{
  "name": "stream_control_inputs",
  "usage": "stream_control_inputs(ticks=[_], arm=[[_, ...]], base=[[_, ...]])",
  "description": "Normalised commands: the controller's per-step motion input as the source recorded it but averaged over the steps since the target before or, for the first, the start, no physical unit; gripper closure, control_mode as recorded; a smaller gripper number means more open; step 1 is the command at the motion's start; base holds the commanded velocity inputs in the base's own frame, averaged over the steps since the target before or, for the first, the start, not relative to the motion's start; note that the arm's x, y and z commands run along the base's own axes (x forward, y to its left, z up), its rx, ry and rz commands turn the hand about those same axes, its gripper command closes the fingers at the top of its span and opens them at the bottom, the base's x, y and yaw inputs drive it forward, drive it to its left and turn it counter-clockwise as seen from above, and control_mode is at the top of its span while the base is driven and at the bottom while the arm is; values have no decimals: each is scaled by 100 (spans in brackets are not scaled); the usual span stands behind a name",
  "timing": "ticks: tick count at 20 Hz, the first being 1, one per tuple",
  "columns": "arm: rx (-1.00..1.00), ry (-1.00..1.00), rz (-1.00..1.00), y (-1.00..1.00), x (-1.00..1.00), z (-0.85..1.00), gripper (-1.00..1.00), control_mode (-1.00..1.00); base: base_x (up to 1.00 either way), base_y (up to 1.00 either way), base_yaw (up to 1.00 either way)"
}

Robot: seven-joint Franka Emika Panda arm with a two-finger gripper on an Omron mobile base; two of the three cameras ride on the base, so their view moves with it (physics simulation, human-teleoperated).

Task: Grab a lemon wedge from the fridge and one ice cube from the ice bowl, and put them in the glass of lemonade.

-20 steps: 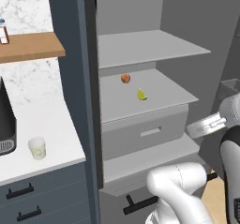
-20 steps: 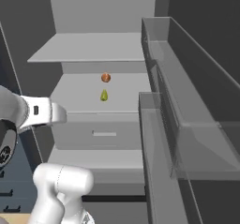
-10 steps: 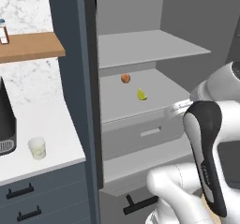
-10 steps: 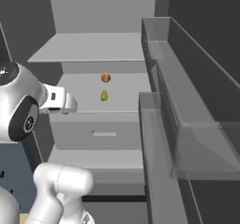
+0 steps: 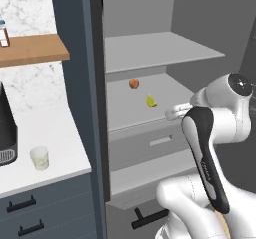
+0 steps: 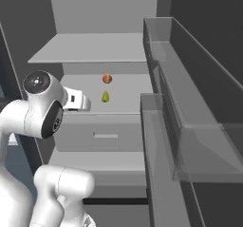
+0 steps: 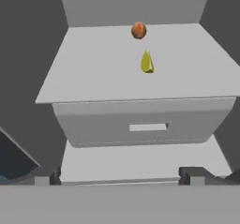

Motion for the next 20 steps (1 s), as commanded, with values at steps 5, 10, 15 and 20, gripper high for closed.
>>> stream_control_inputs(ticks=[5,10,15,20], arm=[[5,0,0,-16,92,30,-100,-100],[4,0,0,-53,60,-19,-100,-100],[0,4,0,-18,38,-53,-100,-100],[0,2,0,10,63,-57,-100,-100]], base=[[0,0,0],[0,0,0],[0,0,0],[0,0,0]])
